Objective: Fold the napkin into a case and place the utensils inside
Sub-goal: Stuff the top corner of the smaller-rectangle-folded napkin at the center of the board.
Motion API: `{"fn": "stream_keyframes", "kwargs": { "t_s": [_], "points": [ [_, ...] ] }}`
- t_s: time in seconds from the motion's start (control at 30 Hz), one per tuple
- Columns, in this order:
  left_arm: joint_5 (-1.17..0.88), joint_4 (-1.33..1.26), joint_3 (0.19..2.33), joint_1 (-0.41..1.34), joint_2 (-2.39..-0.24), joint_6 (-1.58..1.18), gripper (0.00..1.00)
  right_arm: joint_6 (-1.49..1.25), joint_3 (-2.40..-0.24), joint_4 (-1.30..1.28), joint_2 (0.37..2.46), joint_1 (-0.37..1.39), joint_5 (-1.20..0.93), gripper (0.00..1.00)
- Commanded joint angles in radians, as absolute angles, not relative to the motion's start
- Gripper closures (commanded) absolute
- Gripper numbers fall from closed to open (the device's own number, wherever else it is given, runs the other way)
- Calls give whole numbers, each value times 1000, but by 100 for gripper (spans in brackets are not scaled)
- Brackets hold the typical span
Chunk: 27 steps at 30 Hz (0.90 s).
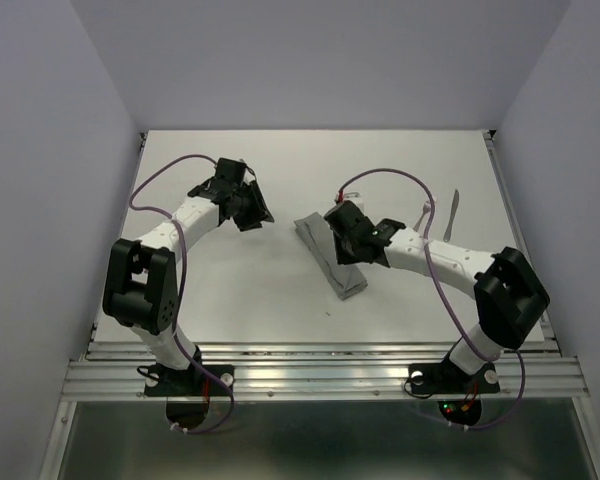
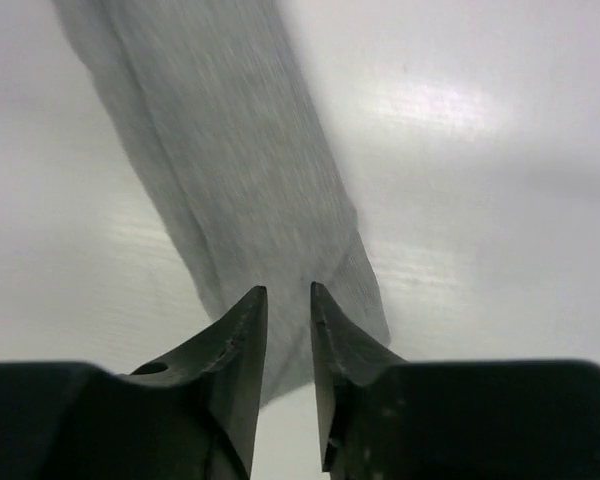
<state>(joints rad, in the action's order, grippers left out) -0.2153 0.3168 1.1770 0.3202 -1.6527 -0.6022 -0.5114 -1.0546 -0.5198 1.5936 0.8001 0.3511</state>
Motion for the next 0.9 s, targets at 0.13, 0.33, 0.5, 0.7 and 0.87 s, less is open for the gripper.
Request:
{"fn": "stream_keyframes", "kwargs": {
  "t_s": [0.13, 0.33, 0.5, 0.7, 0.87],
  "points": [
    [-189, 313, 1210, 279, -1632, -575, 51, -430, -1369, -397, 1778, 764, 262, 56],
    [-192, 325, 1198, 276, -1632, -563, 51, -391, -1597, -387, 1959, 755, 218, 52],
    [-204, 331, 1186, 276, -1640, -543, 51, -391, -1670, -385, 2051, 755, 209, 43],
    [-230, 310, 1174, 276, -1649, -546, 52, -391, -1674, -387, 2071, 755, 245, 39],
    [-241, 305, 1175, 276, -1660, -548, 53, -390, -1669, -385, 2077, 755, 267, 39]
  ]
}}
